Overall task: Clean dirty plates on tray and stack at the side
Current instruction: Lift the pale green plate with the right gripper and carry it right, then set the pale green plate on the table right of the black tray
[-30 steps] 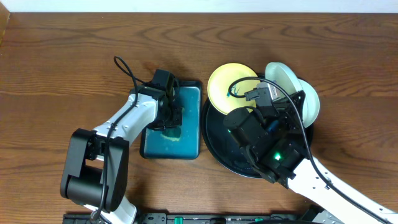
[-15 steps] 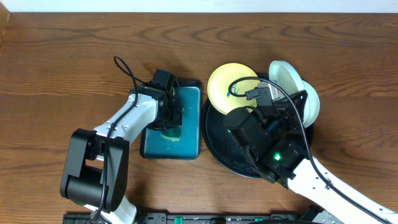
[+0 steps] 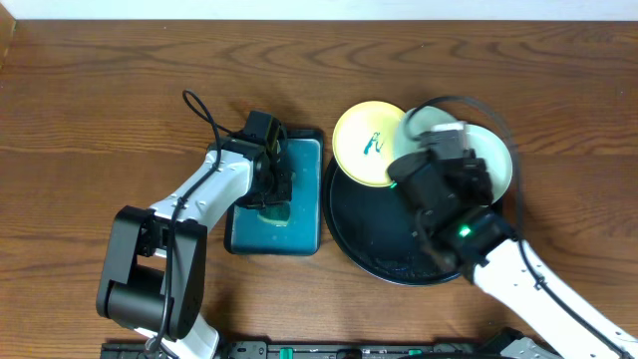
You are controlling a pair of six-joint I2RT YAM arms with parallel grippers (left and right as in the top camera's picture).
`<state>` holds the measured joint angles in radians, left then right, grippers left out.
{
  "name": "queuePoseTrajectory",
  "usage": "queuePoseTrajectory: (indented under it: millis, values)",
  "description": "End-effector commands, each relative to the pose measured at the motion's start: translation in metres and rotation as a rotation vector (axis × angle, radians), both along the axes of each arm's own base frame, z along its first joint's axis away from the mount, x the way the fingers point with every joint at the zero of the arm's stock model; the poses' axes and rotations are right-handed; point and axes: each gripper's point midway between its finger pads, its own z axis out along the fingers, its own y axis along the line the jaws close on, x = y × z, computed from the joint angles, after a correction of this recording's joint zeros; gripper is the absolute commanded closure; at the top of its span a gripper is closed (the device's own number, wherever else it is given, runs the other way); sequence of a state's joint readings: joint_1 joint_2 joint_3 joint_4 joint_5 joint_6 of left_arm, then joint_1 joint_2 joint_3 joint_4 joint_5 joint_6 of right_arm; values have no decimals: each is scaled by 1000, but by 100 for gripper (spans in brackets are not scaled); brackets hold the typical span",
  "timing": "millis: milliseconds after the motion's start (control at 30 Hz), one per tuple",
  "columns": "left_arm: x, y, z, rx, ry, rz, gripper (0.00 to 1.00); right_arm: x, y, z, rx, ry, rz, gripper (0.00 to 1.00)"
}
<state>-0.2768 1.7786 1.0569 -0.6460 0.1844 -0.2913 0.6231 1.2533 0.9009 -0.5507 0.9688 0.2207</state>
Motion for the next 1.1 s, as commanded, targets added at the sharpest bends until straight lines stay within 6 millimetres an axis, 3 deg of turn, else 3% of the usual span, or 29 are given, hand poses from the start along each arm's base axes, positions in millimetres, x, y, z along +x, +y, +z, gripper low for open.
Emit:
queuePoseTrajectory:
  millis: [0,300,433,633,800,1067]
  values:
    - [-8,4,-15,23,48,3,87,10,-18,-8,281,-46,-126,99]
    - [-9,4,-15,24,50,3,87,18,-112,-43,790,-22,-422,99]
    - [-9,4,-15,23,50,3,87,6,-164,-47,956,-85,-573,99]
    - [-9,4,-15,24,50,3,87,-28,-225,-53,1027,-153,-759,99]
    - [-9,4,-15,24,50,3,87,-59,-251,-65,1017,-149,-879,99]
    - [-10,5,-15,25,53,3,87,-81,-267,-84,942,-123,-983,99]
